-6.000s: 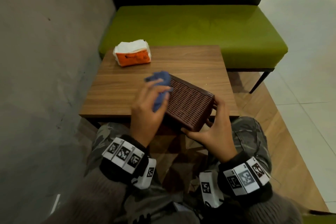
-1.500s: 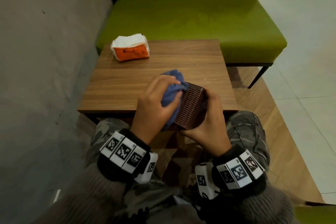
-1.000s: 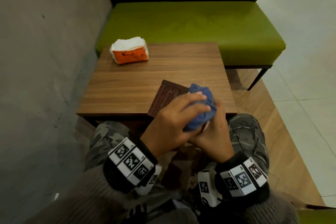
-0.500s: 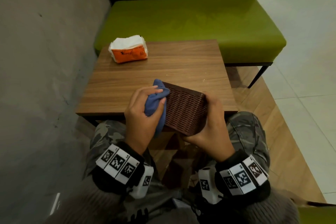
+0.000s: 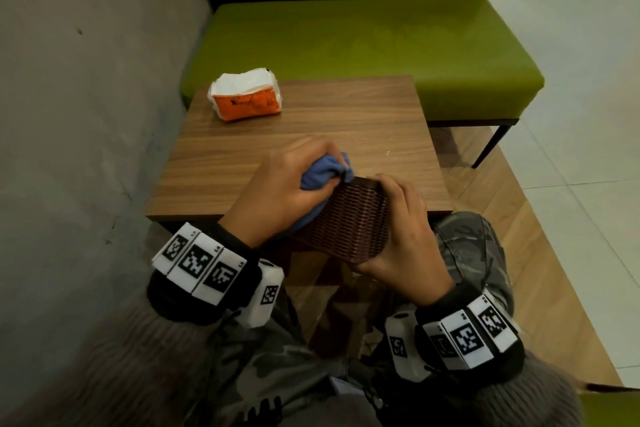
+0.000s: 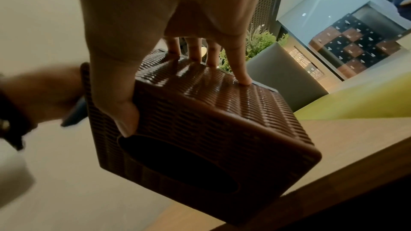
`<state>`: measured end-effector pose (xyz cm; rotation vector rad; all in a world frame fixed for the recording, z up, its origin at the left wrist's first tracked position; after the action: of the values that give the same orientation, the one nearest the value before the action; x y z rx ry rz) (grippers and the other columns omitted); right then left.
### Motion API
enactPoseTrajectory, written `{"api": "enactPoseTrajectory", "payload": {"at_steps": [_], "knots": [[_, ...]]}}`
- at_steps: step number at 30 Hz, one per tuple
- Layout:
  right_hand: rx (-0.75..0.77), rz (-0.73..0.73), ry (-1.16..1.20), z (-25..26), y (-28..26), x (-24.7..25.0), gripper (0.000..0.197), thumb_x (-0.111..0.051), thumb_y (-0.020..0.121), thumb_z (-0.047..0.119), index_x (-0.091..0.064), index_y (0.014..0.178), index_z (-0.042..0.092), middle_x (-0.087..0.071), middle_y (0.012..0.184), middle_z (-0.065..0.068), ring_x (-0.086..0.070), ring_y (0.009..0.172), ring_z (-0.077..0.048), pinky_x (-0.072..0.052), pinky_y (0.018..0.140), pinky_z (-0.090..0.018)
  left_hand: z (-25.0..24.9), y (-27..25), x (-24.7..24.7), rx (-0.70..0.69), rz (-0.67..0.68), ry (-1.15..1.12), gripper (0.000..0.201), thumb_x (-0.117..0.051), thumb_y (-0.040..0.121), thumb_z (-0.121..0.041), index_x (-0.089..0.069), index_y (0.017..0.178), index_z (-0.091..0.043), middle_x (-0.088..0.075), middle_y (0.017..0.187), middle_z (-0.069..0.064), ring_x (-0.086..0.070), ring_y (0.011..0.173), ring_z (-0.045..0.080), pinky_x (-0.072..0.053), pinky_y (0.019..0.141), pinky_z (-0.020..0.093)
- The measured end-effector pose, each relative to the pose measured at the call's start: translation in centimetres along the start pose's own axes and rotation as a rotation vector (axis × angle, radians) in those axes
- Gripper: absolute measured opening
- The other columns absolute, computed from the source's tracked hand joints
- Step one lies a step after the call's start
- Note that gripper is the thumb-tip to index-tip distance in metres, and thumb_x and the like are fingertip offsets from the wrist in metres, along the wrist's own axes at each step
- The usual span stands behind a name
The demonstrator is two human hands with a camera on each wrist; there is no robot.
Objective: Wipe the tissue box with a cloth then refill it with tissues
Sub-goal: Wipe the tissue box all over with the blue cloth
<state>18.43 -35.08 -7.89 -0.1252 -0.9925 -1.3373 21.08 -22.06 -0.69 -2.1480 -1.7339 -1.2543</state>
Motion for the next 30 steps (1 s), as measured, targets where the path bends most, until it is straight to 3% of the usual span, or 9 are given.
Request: {"api": "enactPoseTrajectory", "payload": {"at_steps": [3, 8, 13, 17, 20, 25, 28, 30], "knots": [[-0.011, 0.023, 0.003, -0.1, -0.1, -0.3, 0.092, -0.069, 0.065, 0.052, -0.034, 0.139, 0.011, -0.045, 0.132, -0.011, -0.044, 0.121, -0.025, -0.038, 0.102, -0.035, 0.7, -0.4, 0.5, 0.041, -0.042, -0.006, 0.008, -0.066, 0.079, -0.004, -0.064, 0.086, -0.008, -0.062, 0.086, -0.013, -0.058, 0.084, -0.006, -0.038, 0.074, 0.007], [0.008, 0.042, -0.002, 0.2, 0.4, -0.7, 0.092, -0.069, 0.065, 0.05, -0.032, 0.139, 0.012, -0.046, 0.132, -0.012, -0.046, 0.121, -0.026, -0.036, 0.103, -0.032, -2.6, -0.2, -1.1, -0.067, -0.025, -0.021, 0.007, -0.066, 0.081, -0.003, -0.064, 0.086, -0.006, -0.064, 0.088, 0.001, -0.06, 0.084, 0.009, -0.044, 0.075, 0.018], [-0.003, 0.014, 0.025, -0.1, -0.2, 0.0, 0.091, -0.071, 0.064, 0.05, -0.031, 0.138, 0.017, -0.045, 0.131, -0.009, -0.047, 0.119, -0.026, -0.039, 0.101, -0.033, 1.3, -0.7, 0.8, 0.069, -0.088, -0.007, 0.01, -0.065, 0.08, 0.001, -0.064, 0.086, -0.005, -0.061, 0.084, -0.008, -0.057, 0.082, -0.006, -0.038, 0.074, 0.007], [-0.014, 0.048, 0.03, 0.0, 0.2, -1.1, 0.093, -0.07, 0.064, 0.05, -0.034, 0.14, 0.01, -0.045, 0.132, -0.011, -0.047, 0.118, -0.027, -0.043, 0.1, -0.04, -1.6, -0.6, -0.8, -0.008, -0.066, -0.015, 0.009, -0.065, 0.08, -0.002, -0.064, 0.087, -0.006, -0.063, 0.087, -0.002, -0.058, 0.084, 0.003, -0.042, 0.074, 0.014], [-0.029, 0.032, 0.086, 0.0, 0.2, -1.1, 0.094, -0.072, 0.064, 0.051, -0.039, 0.138, 0.003, -0.047, 0.131, -0.012, -0.047, 0.119, -0.026, -0.039, 0.102, -0.033, -2.5, -0.3, -1.0, -0.043, -0.052, -0.04, 0.013, -0.066, 0.079, -0.002, -0.062, 0.085, -0.012, -0.061, 0.086, -0.009, -0.058, 0.084, 0.002, -0.041, 0.075, 0.014], [-0.004, 0.001, 0.139, -0.1, -0.6, 0.2, 0.092, -0.074, 0.064, 0.051, -0.034, 0.136, 0.01, -0.047, 0.128, -0.011, -0.044, 0.12, -0.018, -0.033, 0.106, -0.022, 2.8, -1.3, 1.5, 0.125, -0.081, -0.055, 0.015, -0.066, 0.079, 0.0, -0.063, 0.087, -0.013, -0.063, 0.086, -0.011, -0.059, 0.082, -0.003, -0.04, 0.073, 0.009], [0.003, -0.013, 0.184, -0.4, -1.0, 0.7, 0.094, -0.077, 0.063, 0.053, -0.035, 0.136, 0.01, -0.044, 0.131, -0.003, -0.044, 0.123, -0.016, -0.039, 0.106, -0.034, 5.8, -2.2, 2.3, 0.23, -0.088, -0.023, 0.016, -0.068, 0.08, -0.003, -0.062, 0.084, -0.018, -0.063, 0.08, -0.009, -0.059, 0.077, -0.003, -0.04, 0.066, 0.009], [-0.055, -0.034, 0.314, -1.2, -1.2, 1.5, 0.096, -0.081, 0.062, 0.051, -0.033, 0.138, 0.017, -0.045, 0.134, -0.003, -0.048, 0.125, -0.019, -0.046, 0.102, -0.041, 8.3, -3.4, 1.8, 0.334, -0.037, 0.009, 0.015, -0.069, 0.079, -0.005, -0.063, 0.083, -0.019, -0.065, 0.08, -0.004, -0.06, 0.078, 0.002, -0.043, 0.069, 0.019]]}}
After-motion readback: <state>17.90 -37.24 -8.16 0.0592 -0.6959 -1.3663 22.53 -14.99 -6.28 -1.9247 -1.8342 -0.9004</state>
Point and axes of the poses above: each hand's wrist, its own y-axis towards the middle knuckle, its own x-axis out of the back of the hand, z = x × y, the point moved 10 cm from there along y, towards the middle knuckle
